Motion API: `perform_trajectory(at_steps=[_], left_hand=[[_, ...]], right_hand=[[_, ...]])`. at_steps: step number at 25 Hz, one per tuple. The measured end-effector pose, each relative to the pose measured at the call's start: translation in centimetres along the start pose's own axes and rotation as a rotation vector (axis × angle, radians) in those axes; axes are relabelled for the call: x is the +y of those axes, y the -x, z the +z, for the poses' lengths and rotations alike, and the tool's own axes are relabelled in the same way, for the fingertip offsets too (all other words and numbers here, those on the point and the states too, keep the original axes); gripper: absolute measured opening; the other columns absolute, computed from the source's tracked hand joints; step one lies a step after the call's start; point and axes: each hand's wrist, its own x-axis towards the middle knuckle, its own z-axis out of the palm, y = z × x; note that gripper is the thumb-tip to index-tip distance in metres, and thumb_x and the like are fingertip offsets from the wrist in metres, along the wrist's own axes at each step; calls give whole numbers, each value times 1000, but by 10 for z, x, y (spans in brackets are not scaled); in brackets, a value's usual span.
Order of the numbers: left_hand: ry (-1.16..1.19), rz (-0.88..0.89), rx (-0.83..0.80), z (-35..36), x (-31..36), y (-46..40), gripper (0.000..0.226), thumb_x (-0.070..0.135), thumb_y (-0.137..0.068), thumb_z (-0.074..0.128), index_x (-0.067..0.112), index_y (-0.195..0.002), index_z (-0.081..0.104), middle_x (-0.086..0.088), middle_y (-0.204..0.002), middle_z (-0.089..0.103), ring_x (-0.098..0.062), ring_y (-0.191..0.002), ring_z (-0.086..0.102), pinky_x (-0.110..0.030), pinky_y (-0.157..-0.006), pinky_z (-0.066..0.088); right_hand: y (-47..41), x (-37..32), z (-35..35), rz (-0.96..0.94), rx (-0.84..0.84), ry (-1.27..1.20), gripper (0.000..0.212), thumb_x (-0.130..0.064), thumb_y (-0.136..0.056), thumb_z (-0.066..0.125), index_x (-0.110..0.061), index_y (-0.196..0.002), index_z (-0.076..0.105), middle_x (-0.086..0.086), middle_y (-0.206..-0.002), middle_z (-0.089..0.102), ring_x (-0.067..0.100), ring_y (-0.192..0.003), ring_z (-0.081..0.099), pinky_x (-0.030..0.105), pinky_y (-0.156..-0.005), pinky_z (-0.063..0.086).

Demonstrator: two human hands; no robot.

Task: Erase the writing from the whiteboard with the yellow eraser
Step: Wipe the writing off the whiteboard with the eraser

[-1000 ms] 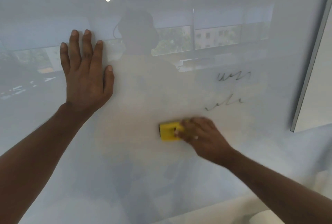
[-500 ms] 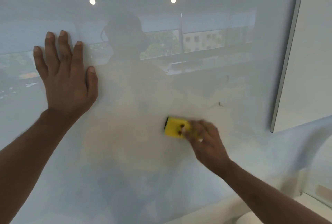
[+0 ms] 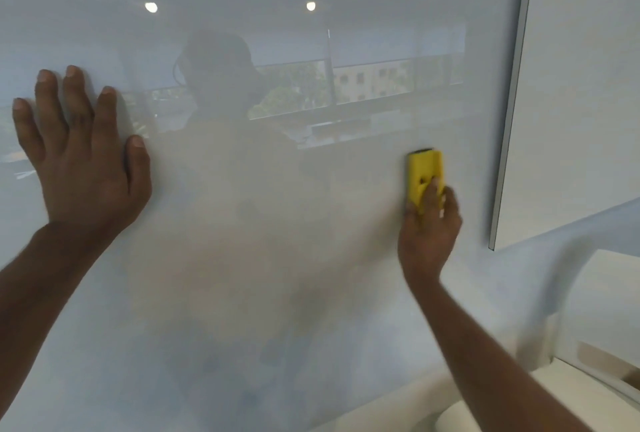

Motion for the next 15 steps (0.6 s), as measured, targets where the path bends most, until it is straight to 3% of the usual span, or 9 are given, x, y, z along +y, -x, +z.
perform_trajectory(at_steps=[4,7,9,10,13,15], left_hand=[[-29,17,0,-2,2,0,57,34,-107,27,14,-161,20,-7,-171,-5,-44,-157,12,-67,-119,25],[-27,35,10,-3,1,0,56,32,-108,29,11,-160,22,-16,-170,3,-46,-156,10,-69,-119,23],[-10,30,34,-3,2,0,54,30,-108,33,9,-157,27,-20,-169,12,-48,-155,12,-71,-118,22],[-16,33,47,-4,2,1,54,30,-107,34,9,-157,29,-21,-168,14,-48,-155,14,-71,-119,20],[-41,62,74,-5,4,0,54,29,-107,35,9,-157,30,-22,-168,17,-47,-155,14,-66,-124,12],[-41,69,76,-6,5,-2,54,30,-107,35,9,-156,31,-23,-168,17,-46,-156,13,-62,-125,8]], right_hand=[[111,8,-13,-649,-301,19,52,-4,-91,72,-18,-141,64,15,-139,61,41,-118,61,49,-99,51],[86,16,-27,-962,-506,23,45,-11,-88,81,-26,-130,73,8,-131,71,35,-110,69,43,-92,54],[38,5,-25,-831,-476,-82,27,-14,-95,74,-23,-121,77,3,-120,73,26,-102,69,42,-87,56],[10,-1,-22,-677,-365,-113,23,-13,-98,70,-18,-120,75,1,-118,69,23,-100,64,43,-87,55],[-60,-27,-7,-130,-80,-48,49,-14,-97,62,-14,-145,56,6,-140,54,27,-116,51,38,-100,45],[-62,-60,5,20,-50,-5,60,-17,-94,61,-16,-153,50,17,-150,51,39,-125,52,39,-106,42]])
